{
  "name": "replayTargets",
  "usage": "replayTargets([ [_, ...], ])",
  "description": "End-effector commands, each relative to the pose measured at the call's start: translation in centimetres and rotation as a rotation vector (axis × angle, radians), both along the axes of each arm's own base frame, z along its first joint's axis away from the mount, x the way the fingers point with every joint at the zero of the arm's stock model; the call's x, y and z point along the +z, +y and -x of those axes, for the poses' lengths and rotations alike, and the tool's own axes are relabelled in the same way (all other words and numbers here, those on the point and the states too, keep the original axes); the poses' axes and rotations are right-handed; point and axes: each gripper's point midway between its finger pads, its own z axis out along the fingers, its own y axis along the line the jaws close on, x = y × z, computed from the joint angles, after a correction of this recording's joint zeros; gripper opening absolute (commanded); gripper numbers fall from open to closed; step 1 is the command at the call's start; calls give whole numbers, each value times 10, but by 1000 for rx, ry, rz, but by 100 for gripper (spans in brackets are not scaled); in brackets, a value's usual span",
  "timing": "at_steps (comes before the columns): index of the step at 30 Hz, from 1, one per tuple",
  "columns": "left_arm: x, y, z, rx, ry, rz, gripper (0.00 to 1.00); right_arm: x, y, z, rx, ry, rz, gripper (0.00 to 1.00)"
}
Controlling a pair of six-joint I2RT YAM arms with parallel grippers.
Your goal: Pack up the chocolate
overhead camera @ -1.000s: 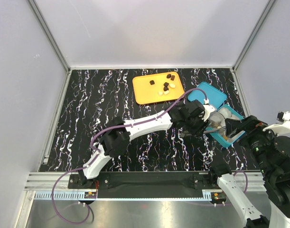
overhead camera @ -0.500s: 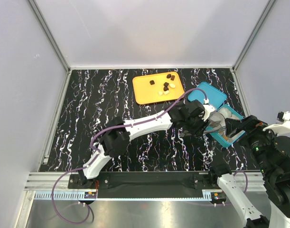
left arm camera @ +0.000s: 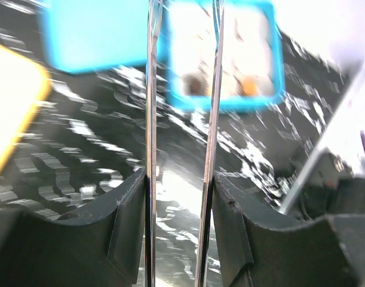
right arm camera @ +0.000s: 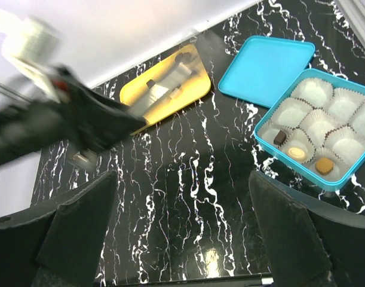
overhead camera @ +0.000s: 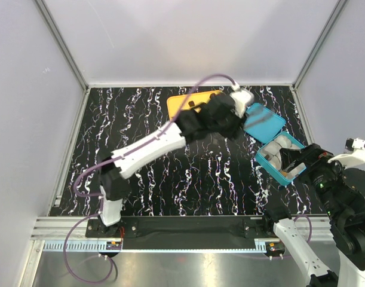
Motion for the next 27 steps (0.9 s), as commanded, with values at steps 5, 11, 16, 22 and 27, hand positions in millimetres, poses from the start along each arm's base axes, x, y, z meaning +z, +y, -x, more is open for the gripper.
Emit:
replayTargets([
  [5,-4,106,-94,324,-13,-80,46,-3,11,-12,36,19,-22,100],
  [11,-56,151,-145,446,65,-149,46,-11,14,-15,44,38,-30,100],
  [16,-99,158,-161,466,129,-219,45,-12,14,-16,48,47,-21,100],
  [22,-131,154,-161,443,177,-260,44,-9,10,-16,31,36,-9,100],
  [27,-146,159,-160,454,188,-298,43,-12,12,-18,38,44,-8,100],
])
